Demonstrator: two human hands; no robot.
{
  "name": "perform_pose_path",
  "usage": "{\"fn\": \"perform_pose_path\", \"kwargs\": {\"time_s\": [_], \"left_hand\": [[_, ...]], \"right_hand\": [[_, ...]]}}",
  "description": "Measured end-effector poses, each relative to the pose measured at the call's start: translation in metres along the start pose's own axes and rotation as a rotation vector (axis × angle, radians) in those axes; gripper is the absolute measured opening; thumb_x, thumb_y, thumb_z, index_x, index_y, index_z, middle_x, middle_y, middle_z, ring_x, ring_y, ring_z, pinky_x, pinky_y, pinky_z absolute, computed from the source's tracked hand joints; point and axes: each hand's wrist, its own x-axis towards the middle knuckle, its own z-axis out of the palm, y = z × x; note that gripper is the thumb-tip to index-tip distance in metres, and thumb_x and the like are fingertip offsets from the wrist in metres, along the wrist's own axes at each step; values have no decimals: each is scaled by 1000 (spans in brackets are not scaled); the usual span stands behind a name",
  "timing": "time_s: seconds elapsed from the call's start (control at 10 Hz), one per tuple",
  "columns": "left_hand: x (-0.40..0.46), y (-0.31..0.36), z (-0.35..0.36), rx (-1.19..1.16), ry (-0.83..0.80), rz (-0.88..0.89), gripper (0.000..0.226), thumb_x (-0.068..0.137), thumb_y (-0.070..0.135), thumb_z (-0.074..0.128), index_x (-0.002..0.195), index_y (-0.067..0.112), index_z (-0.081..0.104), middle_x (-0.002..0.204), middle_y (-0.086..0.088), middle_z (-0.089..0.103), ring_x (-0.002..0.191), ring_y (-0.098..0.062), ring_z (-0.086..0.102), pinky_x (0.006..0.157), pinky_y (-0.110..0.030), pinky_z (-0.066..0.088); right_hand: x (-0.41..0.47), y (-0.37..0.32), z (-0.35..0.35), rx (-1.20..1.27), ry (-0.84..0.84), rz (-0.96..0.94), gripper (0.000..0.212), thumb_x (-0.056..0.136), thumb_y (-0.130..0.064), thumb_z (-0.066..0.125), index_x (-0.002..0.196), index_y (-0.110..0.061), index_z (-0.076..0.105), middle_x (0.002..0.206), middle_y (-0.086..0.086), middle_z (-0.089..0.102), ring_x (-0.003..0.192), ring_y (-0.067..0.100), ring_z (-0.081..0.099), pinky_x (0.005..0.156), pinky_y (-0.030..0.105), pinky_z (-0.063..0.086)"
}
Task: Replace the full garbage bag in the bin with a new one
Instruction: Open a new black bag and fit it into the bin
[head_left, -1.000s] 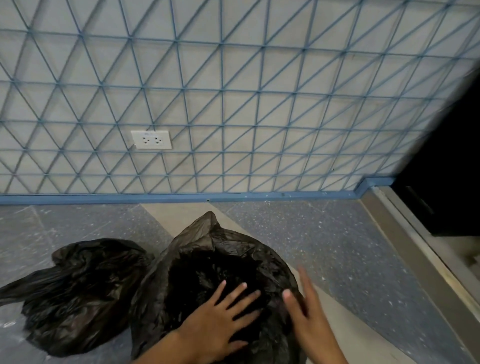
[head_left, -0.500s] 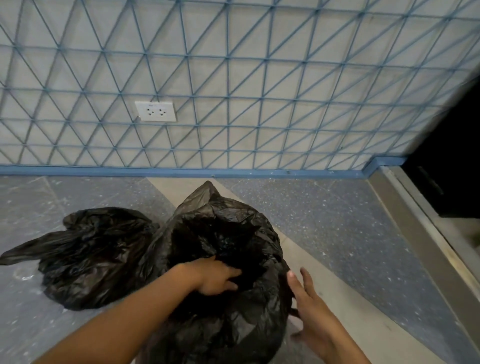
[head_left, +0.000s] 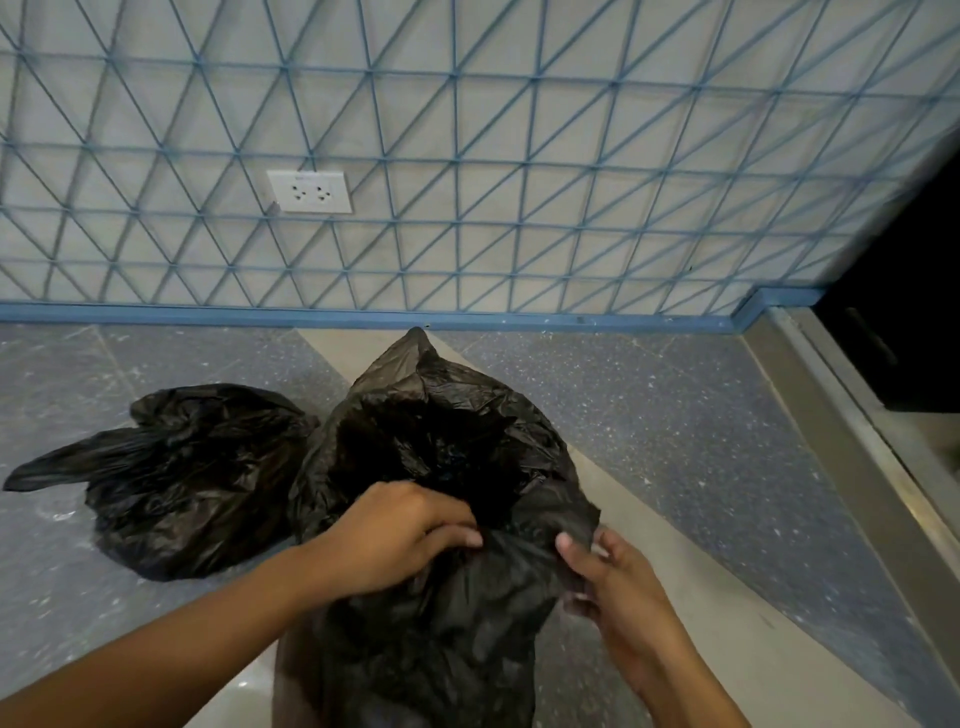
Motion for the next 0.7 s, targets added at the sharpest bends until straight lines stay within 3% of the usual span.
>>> {"fn": "perform_pose_path", "kwargs": {"time_s": [0.1,0.2,0.3,0.4,0.5,0.6,0.7], "left_hand": [[20,-2,6,-55,278,-93,35,86,56,33,94,30,56,89,9,70,86,-6,62,70,-28,50],[33,-20,36,-19,-103,-150,35,93,51,35,92,24,56,95,3,69,95,-18,64,79,-34,50],[37,-38,66,143,-490,-96,69,89,66,14,104,19,61,115,-3,66,108,-25,60,87,-37,49],[52,-41,77,313,-519,-28,57,98,47,20,113,10,61,124,-10,59,116,-30,54,94,-41,45],[55,-46,82,429,-722,-52,54,99,43,15,140,17,41,155,-8,27,144,-26,19,116,-49,18],[52,-69,85,692,-902,-63,55,100,43,22,150,28,6,160,-1,-10,146,-23,-16,118,-52,-4],[52,-76,76,833,-914,-74,56,100,39,27,150,29,5,160,-2,-10,146,-24,-14,119,-48,0]], "right_hand": [[-3,-6,2,190,142,-107,9,90,-14,57,97,-20,55,85,5,65,61,12,60,59,27,43],[-1,19,-1,257,258,135,51,79,-41,70,121,-22,50,107,4,61,87,19,61,72,35,51],[-10,52,3,355,65,208,112,36,-66,84,130,-15,52,125,12,61,106,31,63,90,50,52],[-15,60,0,442,329,38,55,82,-30,66,113,15,60,113,34,62,103,29,65,99,32,45],[-30,50,17,189,35,163,22,91,6,47,80,-4,63,68,17,62,56,29,58,67,39,49],[-24,35,7,81,367,295,24,87,6,56,111,6,50,101,28,59,75,33,53,50,30,43],[-22,26,16,89,425,208,49,75,6,69,119,13,51,105,29,62,87,40,60,60,32,46]]}}
